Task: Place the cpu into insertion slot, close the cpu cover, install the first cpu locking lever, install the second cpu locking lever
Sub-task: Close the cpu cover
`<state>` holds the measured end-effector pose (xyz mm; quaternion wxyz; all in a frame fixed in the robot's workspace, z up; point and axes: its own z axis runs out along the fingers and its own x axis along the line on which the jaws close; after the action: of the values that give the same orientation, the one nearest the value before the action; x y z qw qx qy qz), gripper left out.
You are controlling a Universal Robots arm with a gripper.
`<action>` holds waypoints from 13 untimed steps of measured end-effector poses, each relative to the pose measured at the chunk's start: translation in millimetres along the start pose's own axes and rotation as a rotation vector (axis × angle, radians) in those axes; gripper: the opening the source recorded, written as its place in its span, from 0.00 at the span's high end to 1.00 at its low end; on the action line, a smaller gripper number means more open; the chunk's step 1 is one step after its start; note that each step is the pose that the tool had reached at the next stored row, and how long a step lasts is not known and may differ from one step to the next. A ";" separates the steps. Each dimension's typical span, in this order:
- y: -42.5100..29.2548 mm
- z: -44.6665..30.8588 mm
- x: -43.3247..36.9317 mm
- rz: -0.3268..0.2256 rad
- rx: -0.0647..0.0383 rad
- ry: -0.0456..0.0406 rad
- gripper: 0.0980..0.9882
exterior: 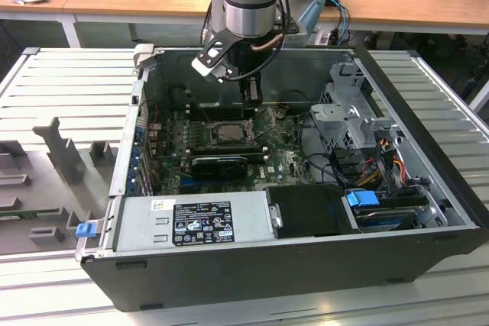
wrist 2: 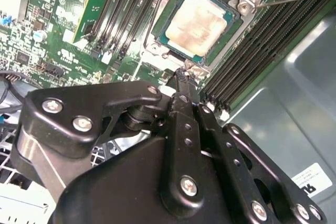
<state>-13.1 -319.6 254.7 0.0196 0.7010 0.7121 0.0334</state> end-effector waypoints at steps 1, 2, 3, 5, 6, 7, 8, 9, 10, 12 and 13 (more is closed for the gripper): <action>0.1 -0.8 0.0 0.000 0.000 0.0000 0.99; 0.3 -1.4 0.0 0.000 0.000 -0.0001 0.99; 0.9 -1.4 0.1 0.000 0.000 0.0002 0.99; 2.8 -1.6 0.1 0.000 0.000 0.0001 0.99; 3.4 -1.9 0.0 0.000 0.000 0.0000 0.99; 4.1 -3.0 0.0 0.000 0.000 -0.0002 0.99; 5.0 -5.5 0.1 0.000 0.000 0.0000 0.99; 5.6 -7.3 0.1 0.000 0.000 0.0000 0.99; 5.9 -8.0 0.1 0.000 0.000 0.0000 0.99; 6.6 -9.1 0.2 0.000 0.000 0.0000 0.99; 6.9 -9.5 0.2 0.000 0.000 0.0000 0.99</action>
<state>-6.9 -319.5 264.7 0.0196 0.7010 0.7121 0.0334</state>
